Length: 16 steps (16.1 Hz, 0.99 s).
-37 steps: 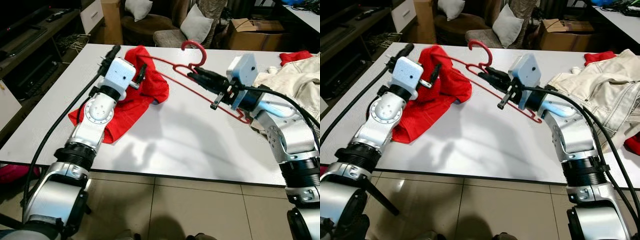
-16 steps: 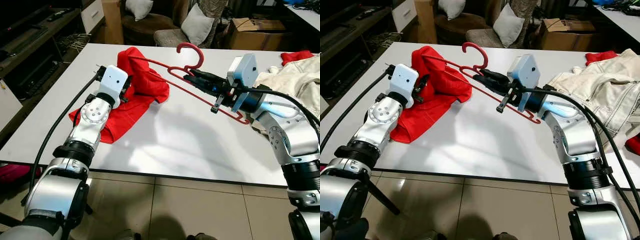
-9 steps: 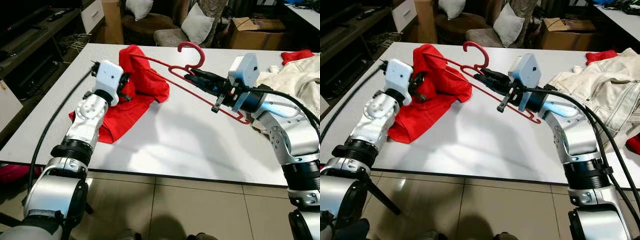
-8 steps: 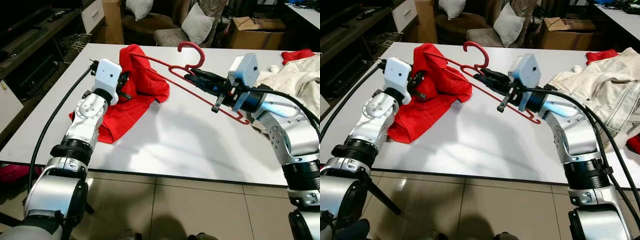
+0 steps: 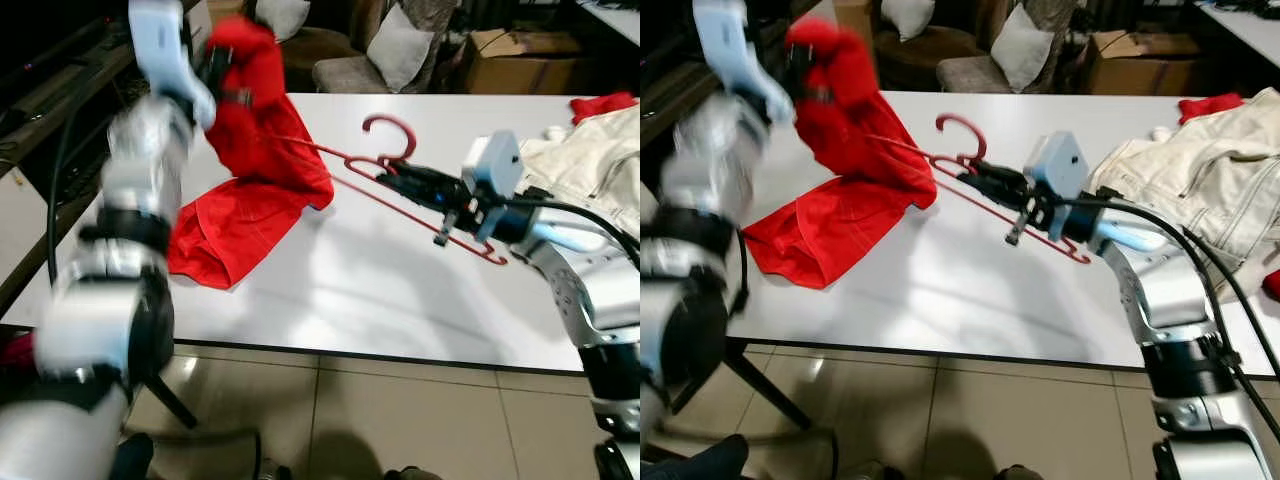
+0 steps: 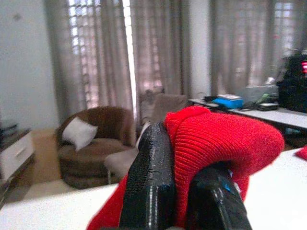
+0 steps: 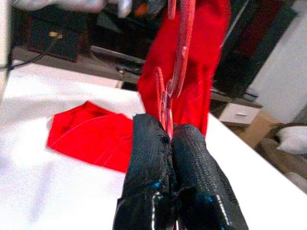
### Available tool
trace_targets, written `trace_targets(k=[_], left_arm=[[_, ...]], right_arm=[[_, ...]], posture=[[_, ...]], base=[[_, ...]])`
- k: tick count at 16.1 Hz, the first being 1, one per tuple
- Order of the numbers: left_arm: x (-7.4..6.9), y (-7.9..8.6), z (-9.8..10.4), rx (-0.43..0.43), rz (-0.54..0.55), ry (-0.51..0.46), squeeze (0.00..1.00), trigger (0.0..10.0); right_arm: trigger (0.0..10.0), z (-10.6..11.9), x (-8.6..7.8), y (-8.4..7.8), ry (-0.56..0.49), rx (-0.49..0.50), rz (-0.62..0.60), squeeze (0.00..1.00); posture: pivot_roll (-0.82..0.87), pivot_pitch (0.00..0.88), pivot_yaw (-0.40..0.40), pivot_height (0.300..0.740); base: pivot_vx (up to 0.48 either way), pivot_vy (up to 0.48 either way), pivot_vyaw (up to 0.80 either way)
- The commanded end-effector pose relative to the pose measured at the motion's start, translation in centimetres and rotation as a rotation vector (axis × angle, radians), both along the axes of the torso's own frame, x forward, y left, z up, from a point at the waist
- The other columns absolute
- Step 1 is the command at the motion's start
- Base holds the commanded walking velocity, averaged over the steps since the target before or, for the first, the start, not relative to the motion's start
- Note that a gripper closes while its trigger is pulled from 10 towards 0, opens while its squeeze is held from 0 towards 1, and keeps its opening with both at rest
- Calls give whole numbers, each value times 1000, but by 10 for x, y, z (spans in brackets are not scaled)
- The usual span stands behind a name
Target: Hang hanger
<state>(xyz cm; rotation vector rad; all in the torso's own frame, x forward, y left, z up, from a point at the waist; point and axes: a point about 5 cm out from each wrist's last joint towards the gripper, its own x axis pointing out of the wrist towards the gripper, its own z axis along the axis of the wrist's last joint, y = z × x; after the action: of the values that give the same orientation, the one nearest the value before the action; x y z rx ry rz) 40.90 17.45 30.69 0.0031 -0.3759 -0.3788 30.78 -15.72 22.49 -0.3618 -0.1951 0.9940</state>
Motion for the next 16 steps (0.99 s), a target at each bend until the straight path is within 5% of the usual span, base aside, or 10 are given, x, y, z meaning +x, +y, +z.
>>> trace_targets(k=[1,6,9,13,16], left_arm=[[0,-3,11,29,-37,-8,0,0],[-8,-21,37,69,-210,-60,0,0],[-43,-27,63,-17,-443,-89,0,0],[-91,-27,67,41,-632,-79,0,0],[-124,-21,77,48,-704,-78,0,0]], right_arm=[[10000,0,-6,2,12,-15,42,0],[10000,-25,-15,14,99,-88,80,0],[10000,-43,0,34,148,-75,33,0],[10000,-55,17,53,204,-84,84,0],[10000,-65,41,61,214,-194,50,0]], posture=[[-124,0,133,740],[-115,0,127,740],[-65,0,77,740],[17,0,-13,740],[80,0,-78,740]], base=[[0,0,0],[0,0,0],[0,0,0],[0,0,0],[0,0,0]])
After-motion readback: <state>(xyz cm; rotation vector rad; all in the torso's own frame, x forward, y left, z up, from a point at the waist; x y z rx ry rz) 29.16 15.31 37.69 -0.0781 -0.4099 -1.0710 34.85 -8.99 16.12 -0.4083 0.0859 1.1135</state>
